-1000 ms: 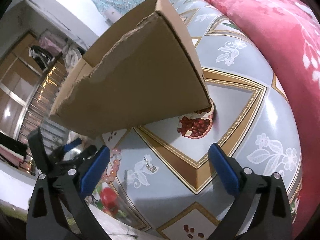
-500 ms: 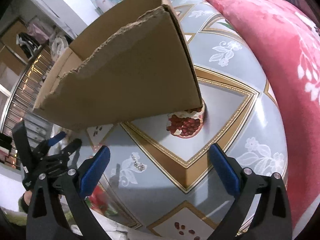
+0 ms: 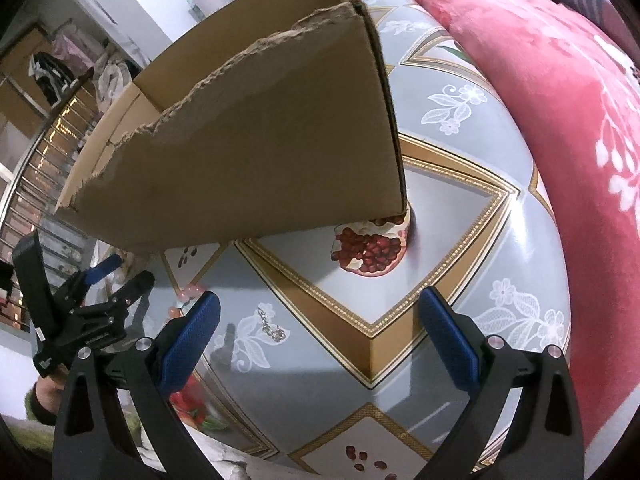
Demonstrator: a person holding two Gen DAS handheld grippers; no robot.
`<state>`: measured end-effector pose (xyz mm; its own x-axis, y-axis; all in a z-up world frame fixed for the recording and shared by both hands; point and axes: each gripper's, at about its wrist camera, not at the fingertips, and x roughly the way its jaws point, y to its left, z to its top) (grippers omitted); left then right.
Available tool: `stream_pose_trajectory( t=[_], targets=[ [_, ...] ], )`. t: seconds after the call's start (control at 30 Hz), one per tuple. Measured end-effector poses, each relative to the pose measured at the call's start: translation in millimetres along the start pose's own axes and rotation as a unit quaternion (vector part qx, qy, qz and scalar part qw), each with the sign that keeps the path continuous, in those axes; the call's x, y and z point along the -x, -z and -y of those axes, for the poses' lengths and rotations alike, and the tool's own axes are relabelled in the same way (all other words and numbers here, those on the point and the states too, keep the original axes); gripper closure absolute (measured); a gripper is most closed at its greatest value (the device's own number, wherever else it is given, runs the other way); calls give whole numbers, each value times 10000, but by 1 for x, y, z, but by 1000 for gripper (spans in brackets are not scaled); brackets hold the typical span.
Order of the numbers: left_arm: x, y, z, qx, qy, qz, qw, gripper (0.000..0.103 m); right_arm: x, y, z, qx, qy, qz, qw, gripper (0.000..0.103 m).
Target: Organize jewelry
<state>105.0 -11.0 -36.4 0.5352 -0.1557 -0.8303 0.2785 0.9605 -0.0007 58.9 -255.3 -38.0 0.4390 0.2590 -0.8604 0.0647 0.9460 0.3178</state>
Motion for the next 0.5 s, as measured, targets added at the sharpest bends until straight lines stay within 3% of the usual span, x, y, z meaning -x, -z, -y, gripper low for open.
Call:
stream_pose_trajectory(
  t=[0.5],
  targets=[
    [0, 0, 0, 2, -1, 1, 10000, 8, 0, 2, 1, 129, -26, 10, 9999, 6]
  ],
)
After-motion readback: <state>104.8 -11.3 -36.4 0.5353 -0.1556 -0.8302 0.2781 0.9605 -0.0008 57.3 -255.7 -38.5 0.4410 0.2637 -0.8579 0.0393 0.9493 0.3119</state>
